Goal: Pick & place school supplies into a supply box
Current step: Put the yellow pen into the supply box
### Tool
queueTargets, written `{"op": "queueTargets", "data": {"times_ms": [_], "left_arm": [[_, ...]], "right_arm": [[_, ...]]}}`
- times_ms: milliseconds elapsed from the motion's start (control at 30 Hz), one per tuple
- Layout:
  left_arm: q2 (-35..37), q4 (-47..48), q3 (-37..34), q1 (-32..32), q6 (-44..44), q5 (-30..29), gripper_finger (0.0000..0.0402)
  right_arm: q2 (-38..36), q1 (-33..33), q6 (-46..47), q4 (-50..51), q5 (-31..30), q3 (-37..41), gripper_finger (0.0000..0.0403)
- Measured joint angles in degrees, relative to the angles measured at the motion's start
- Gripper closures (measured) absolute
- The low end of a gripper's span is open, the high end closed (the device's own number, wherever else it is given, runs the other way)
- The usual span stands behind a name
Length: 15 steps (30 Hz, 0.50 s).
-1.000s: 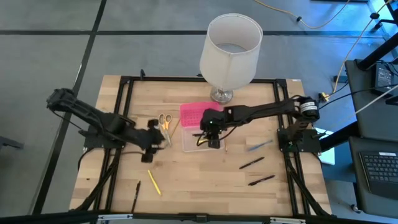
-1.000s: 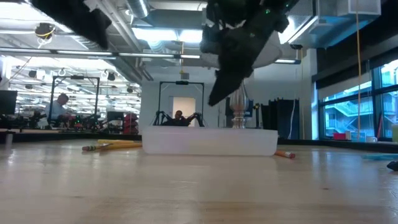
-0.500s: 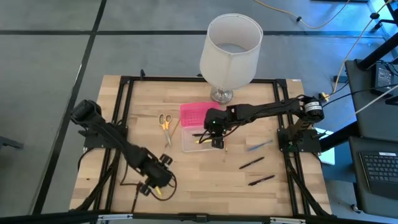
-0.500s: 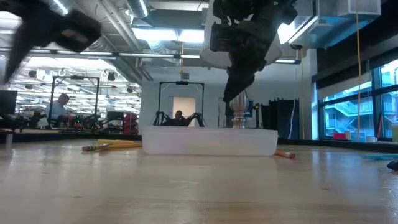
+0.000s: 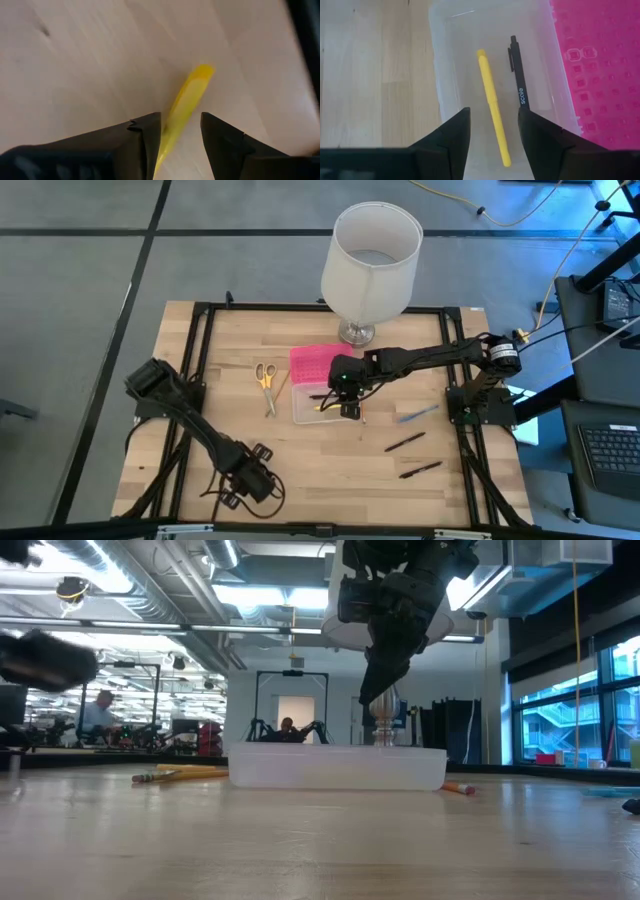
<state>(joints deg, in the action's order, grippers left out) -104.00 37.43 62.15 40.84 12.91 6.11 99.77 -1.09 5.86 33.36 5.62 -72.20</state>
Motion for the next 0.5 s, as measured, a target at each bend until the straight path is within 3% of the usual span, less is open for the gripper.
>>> {"op": "queueTargets", "data": {"times_ms": [200,367,500], "left_arm": [[-2.0,0.2,0.2,0.0,-0.1,-1.0,0.0281],[-1.6,0.1,0.1,0.0,-1.2,-3.8,0.0325],[-1.6,0.1,0.1,-0.1,-1.1,-4.0,0.0366]], "right_arm": [[0.0,0.8,1.3,1.4,0.4,0.0,0.0234],[-0.1,2.0,1.9,7.5,6.2,0.0,0.0234],[-1.0,3.5,3.0,12.2,6.8,0.0,0.0234]]}}
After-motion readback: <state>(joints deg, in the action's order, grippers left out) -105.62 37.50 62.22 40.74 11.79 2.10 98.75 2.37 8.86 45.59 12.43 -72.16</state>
